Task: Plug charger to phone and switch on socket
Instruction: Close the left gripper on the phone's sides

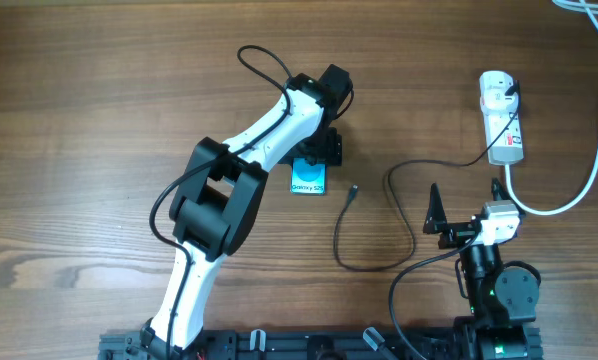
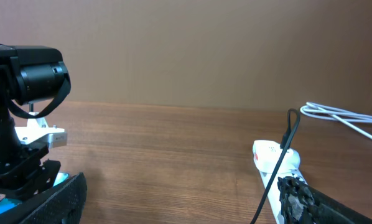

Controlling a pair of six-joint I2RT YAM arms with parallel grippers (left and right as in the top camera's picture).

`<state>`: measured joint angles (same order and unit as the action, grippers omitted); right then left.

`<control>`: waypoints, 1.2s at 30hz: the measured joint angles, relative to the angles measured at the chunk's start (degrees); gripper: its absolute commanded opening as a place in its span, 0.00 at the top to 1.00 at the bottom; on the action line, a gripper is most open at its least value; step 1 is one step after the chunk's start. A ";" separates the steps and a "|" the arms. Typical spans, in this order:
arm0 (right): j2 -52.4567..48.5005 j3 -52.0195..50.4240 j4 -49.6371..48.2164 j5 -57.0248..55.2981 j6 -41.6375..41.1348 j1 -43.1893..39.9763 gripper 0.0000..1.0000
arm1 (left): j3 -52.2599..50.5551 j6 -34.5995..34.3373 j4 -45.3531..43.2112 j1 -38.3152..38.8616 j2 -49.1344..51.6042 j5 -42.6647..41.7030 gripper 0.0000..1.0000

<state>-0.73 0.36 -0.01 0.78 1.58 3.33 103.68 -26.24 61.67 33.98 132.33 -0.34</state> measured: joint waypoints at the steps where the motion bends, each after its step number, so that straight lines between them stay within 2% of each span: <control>1: 0.00 0.00 0.00 0.00 0.02 0.00 0.00 | 0.00 0.00 0.02 0.04 0.00 0.00 0.20; 36: 0.00 0.00 0.00 0.02 0.00 0.00 0.00 | 0.00 0.02 0.22 0.04 -0.02 -0.02 0.23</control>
<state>-0.73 0.36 -0.01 0.80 1.58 3.33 103.68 -26.22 61.89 34.02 132.31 -0.36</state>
